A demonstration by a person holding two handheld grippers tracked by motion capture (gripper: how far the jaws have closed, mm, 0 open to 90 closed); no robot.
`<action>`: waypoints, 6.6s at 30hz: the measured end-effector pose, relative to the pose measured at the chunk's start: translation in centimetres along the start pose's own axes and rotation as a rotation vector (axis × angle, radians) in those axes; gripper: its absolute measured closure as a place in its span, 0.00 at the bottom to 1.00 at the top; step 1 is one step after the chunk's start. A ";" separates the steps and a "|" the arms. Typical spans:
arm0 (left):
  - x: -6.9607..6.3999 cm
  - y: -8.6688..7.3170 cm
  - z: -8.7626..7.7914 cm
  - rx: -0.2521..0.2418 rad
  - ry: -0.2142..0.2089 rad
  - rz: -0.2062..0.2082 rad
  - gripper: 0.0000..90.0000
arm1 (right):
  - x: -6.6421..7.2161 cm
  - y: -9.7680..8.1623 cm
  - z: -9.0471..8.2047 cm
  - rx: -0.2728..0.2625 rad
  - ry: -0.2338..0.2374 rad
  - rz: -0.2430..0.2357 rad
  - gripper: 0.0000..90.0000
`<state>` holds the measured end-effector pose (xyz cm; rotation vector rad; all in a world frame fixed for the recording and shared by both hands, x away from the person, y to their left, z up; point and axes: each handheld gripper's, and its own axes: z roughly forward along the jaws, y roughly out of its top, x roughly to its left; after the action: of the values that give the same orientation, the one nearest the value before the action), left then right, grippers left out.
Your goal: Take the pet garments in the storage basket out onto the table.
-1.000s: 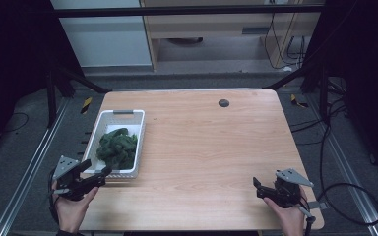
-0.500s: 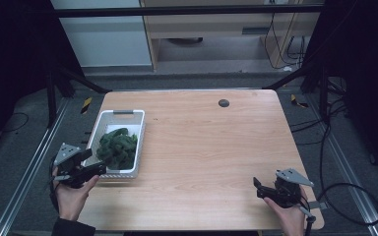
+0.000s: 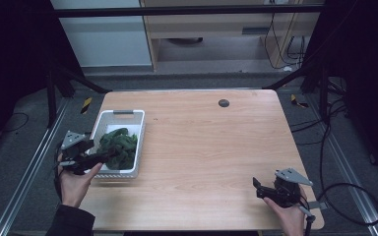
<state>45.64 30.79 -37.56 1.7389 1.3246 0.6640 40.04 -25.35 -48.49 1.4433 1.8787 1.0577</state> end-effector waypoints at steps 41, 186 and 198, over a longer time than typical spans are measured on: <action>0.8 2.8 5.8 0.197 0.004 0.057 0.18 | -0.1 -0.1 0.2 0.016 0.012 -0.002 0.11; -5.8 9.2 -2.3 0.259 -0.183 0.335 0.84 | -0.2 -0.2 0.6 0.059 0.049 -0.016 0.09; -8.6 9.9 -1.6 0.266 -0.233 0.391 0.84 | -0.2 -0.2 0.6 0.053 0.050 -0.015 0.09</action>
<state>46.81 22.10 -27.66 2.2486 0.9524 0.4902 40.43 -25.42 -48.98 1.4418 1.9631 1.0529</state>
